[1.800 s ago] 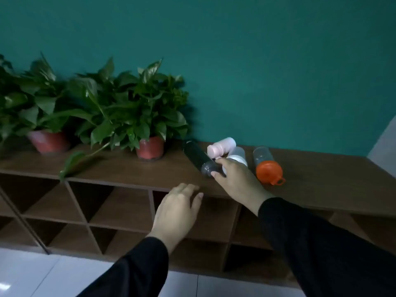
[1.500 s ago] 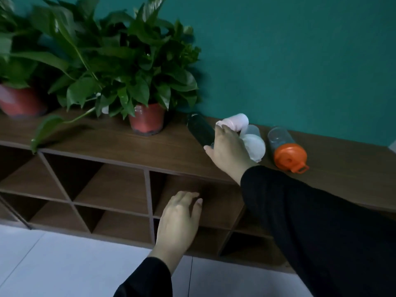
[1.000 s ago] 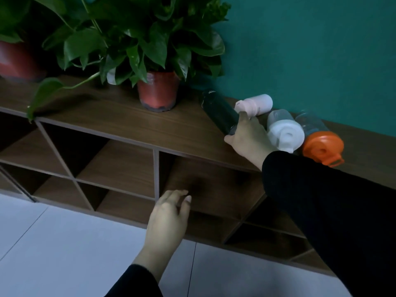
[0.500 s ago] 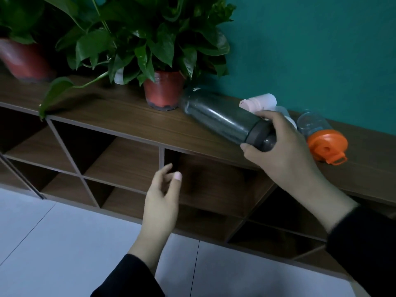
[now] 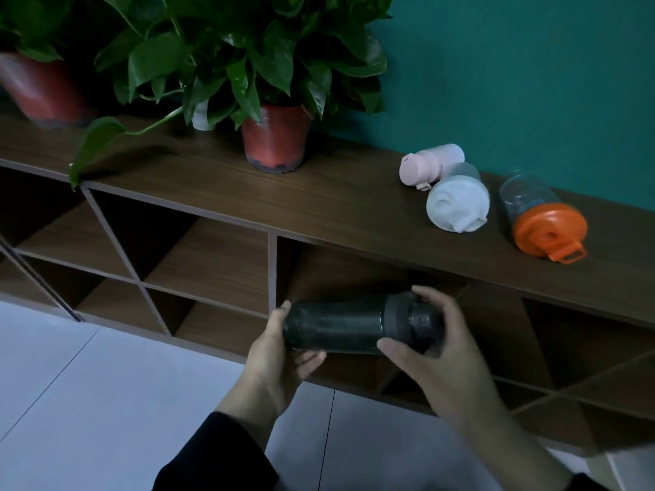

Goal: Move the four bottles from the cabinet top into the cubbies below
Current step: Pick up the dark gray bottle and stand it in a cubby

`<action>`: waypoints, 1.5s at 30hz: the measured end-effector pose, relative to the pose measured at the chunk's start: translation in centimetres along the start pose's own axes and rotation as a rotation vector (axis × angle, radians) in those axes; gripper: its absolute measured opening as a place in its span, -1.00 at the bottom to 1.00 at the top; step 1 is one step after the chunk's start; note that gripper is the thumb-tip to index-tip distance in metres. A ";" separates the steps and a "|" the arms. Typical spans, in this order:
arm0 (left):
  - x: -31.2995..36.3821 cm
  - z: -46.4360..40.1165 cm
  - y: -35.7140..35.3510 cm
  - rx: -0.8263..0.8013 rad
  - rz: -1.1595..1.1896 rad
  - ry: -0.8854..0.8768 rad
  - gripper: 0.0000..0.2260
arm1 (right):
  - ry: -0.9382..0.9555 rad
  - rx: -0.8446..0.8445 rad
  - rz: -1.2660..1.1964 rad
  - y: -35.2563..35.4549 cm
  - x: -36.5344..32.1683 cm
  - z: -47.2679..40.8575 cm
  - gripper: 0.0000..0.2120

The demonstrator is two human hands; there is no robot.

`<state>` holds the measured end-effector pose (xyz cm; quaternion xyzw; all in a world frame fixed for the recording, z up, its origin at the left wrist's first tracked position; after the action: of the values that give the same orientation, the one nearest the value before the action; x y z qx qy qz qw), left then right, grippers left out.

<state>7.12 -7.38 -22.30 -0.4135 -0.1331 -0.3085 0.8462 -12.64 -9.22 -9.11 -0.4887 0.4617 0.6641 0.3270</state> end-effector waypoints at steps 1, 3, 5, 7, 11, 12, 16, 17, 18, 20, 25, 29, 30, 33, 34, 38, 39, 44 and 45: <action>-0.7 -0.6 0.6 0.024 0.004 0.031 -0.49 | -0.025 0.036 -0.070 -0.6 1.7 -0.3 -0.36; -1.7 -1.8 1.3 0.067 0.033 0.073 -0.46 | -0.057 0.136 -0.173 -1.4 4.6 -0.9 -0.39; -1.8 -2.9 1.6 0.103 0.052 0.073 -0.45 | -0.071 0.221 -0.231 -1.9 6.8 -2.0 -0.39; -1.7 -4.0 1.7 0.125 0.080 0.057 -0.47 | -0.081 0.259 -0.242 -2.1 8.0 -3.4 -0.38; -1.7 -5.7 0.2 0.036 0.208 0.008 -0.58 | -0.053 0.316 -0.167 -1.4 8.2 -6.6 -0.39; -1.6 -6.1 -0.1 0.020 0.227 0.002 -0.60 | -0.050 0.312 -0.131 -1.5 8.3 -7.5 -0.38; -1.5 -7.2 -1.0 0.001 0.173 -0.003 -0.67 | -0.045 0.273 0.024 -2.2 8.3 -10.6 -0.30; -1.5 -7.5 -1.0 0.001 0.148 -0.008 -0.70 | -0.035 0.262 0.075 -2.3 8.1 -11.5 -0.26; -1.4 -7.6 -0.8 0.014 0.129 -0.011 -0.68 | -0.026 0.251 0.128 -2.4 7.8 -12.5 -0.21; -1.0 -8.0 -0.3 0.052 0.094 -0.024 -0.64 | -0.005 0.233 0.221 -2.6 7.0 -14.5 -0.17; 0.5 -8.8 0.4 0.093 0.049 -0.065 -0.63 | 0.049 0.084 0.397 -4.2 5.4 -18.6 -0.31; 1.7 -9.5 0.3 0.087 -0.016 -0.119 -0.62 | 0.043 0.015 0.531 -5.1 5.0 -21.1 -0.23; 1.9 -9.6 0.2 0.080 -0.029 -0.131 -0.61 | 0.057 0.013 0.565 -5.4 4.9 -21.5 -0.22; 2.2 -9.8 -0.2 0.044 -0.064 -0.166 -0.58 | 0.108 0.009 0.578 -6.1 5.1 -22.4 -0.20; 2.4 -9.9 -0.3 0.038 -0.080 -0.179 -0.57 | 0.116 -0.006 0.567 -6.3 5.3 -22.6 -0.20; 2.9 -10.1 -0.7 0.015 -0.176 -0.228 -0.56 | 0.109 -0.084 0.525 -7.6 6.0 -22.9 -0.30; 3.0 -10.1 -0.8 0.006 -0.205 -0.243 -0.55 | 0.125 -0.061 0.536 -7.7 6.1 -22.8 -0.31; 3.3 -10.3 -1.2 -0.022 -0.341 -0.294 -0.52 | 0.126 0.063 0.497 -7.6 6.8 -22.4 -0.27; 3.3 -10.3 -1.3 -0.027 -0.358 -0.300 -0.52 | 0.116 0.086 0.465 -7.5 7.1 -22.3 -0.25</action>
<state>8.59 -17.45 -26.34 -0.4358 -0.3244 -0.3906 0.7432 -0.48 -27.45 -20.17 -0.3922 0.6076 0.6721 0.1589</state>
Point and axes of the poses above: each hand's wrist, its own z-axis away from the middle knuckle, its own y-axis out of the back of the hand, x = y × z, the point moved 7 cm from there along -z, towards the middle knuckle, and after that the axes turned 10 degrees about -x, right-handed, at the moved point
